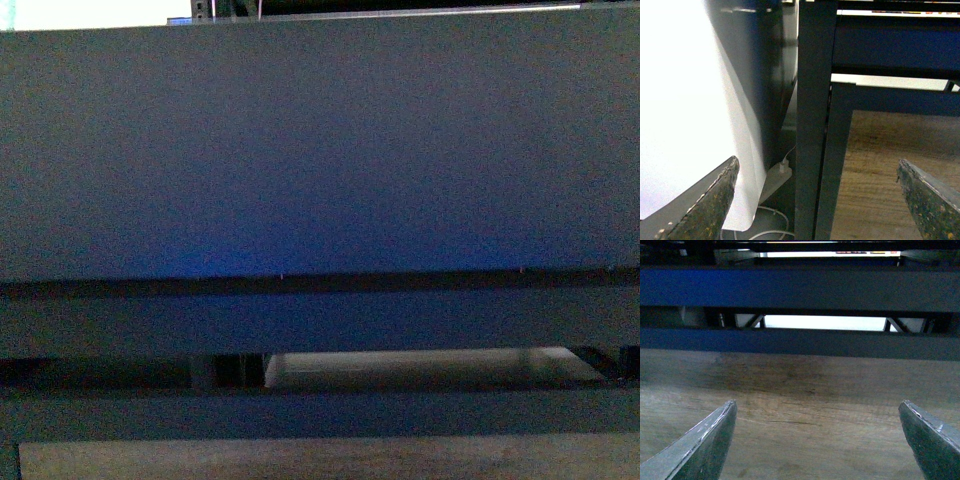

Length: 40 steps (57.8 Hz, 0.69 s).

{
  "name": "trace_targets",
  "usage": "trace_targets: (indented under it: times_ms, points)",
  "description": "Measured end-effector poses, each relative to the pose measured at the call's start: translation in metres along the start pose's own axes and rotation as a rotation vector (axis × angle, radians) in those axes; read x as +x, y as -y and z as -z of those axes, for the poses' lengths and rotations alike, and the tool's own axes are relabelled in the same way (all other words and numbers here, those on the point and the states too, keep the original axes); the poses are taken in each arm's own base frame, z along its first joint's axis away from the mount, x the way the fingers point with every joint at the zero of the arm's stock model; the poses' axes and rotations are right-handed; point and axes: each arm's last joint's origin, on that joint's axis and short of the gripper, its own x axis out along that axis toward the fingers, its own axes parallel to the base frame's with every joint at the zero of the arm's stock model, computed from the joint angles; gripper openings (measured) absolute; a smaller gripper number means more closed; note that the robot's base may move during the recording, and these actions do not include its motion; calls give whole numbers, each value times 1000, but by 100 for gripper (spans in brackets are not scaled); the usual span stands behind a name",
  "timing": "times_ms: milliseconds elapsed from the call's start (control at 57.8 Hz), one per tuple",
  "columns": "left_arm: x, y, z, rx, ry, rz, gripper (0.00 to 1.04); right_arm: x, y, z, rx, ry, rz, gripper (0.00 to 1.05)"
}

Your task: Pick lemon from shelf

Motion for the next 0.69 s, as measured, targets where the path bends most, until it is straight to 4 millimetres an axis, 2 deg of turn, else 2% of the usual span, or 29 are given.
trace_targets:
  times_ms: [692]
  points:
    - [0, 0, 0, 0, 0, 0, 97, 0, 0, 0, 0, 0, 1, 97]
